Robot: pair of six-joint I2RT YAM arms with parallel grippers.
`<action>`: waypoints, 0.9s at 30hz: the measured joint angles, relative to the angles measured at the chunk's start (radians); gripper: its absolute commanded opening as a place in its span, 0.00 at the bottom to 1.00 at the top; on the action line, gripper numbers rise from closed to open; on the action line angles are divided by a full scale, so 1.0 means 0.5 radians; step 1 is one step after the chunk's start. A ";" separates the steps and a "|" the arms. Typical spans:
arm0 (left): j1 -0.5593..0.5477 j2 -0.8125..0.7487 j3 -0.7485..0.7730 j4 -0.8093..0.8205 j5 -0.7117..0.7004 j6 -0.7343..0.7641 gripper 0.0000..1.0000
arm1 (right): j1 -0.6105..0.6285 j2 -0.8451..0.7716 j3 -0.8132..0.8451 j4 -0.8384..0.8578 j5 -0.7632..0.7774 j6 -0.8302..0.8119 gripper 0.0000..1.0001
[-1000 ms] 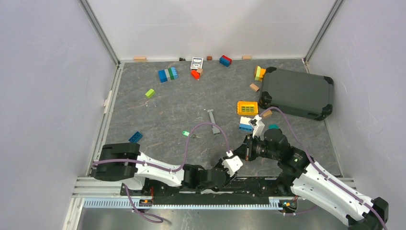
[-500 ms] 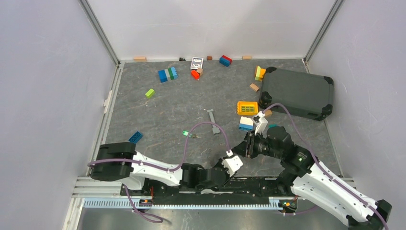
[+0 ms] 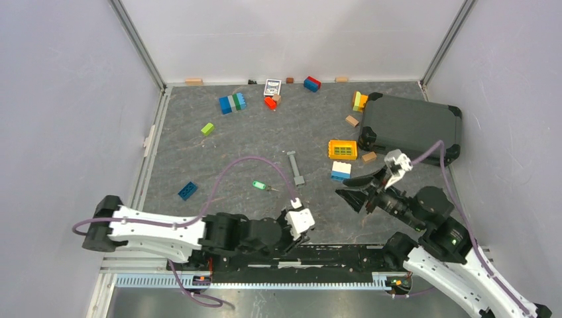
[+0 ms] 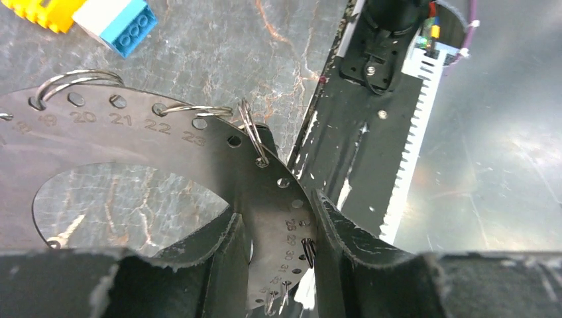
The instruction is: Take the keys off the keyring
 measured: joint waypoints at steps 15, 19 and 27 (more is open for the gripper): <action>0.000 -0.200 0.903 -1.154 0.272 0.505 0.02 | 0.001 -0.312 -0.365 0.886 -0.976 -0.671 0.52; 0.000 -0.056 0.952 -1.282 0.295 0.620 0.02 | 0.001 -0.243 -0.376 1.061 -1.089 -0.675 0.47; 0.000 -0.009 0.964 -1.324 0.296 0.735 0.02 | 0.001 -0.191 -0.494 1.359 -1.262 -0.550 0.38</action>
